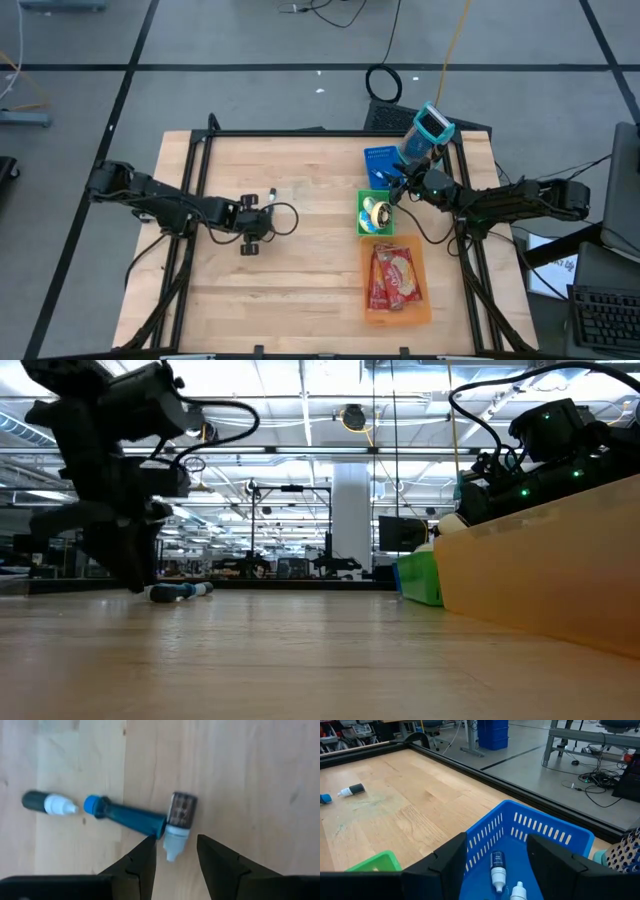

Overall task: Pick & Place Food Item
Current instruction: Put the brown food coloring bottle into the blue bin

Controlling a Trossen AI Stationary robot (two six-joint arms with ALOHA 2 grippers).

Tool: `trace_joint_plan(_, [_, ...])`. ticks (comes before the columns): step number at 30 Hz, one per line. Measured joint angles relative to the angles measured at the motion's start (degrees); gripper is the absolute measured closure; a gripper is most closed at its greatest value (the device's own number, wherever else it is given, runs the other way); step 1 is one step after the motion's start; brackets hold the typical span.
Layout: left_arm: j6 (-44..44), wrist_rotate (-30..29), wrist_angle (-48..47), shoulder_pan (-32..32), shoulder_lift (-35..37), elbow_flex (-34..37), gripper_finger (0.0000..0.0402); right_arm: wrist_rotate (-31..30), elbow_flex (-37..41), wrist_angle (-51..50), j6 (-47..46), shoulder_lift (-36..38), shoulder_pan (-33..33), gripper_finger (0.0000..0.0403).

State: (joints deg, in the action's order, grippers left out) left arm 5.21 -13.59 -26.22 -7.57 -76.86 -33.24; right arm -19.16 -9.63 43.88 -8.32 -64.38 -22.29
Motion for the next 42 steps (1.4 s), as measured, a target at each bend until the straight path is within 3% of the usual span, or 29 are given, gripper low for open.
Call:
trace_joint_plan(12, [0.28, 2.81, 12.87, 1.18, -0.02, 5.01, 0.0257, 0.0, 0.0, 0.0, 0.0, 0.0, -0.02, 0.0209])
trace_joint_plan(31, [11.93, 4.6, 12.94, 1.16, 0.1, 6.7, 0.0258, 0.02, 0.0, 0.0, 0.0, 0.0, -0.02, 0.0209])
trace_joint_plan(39, [12.71, 4.69, 13.29, 1.13, 0.07, 6.74, 0.0341, 0.07, 0.0, 0.02, 0.0, 0.0, -0.01, 0.0209])
trace_joint_plan(42, [12.95, 4.57, 14.63, 1.13, 0.02, 6.8, 0.0343, 0.83, 0.0, 0.47, 0.02, 0.0, -0.02, 0.0209])
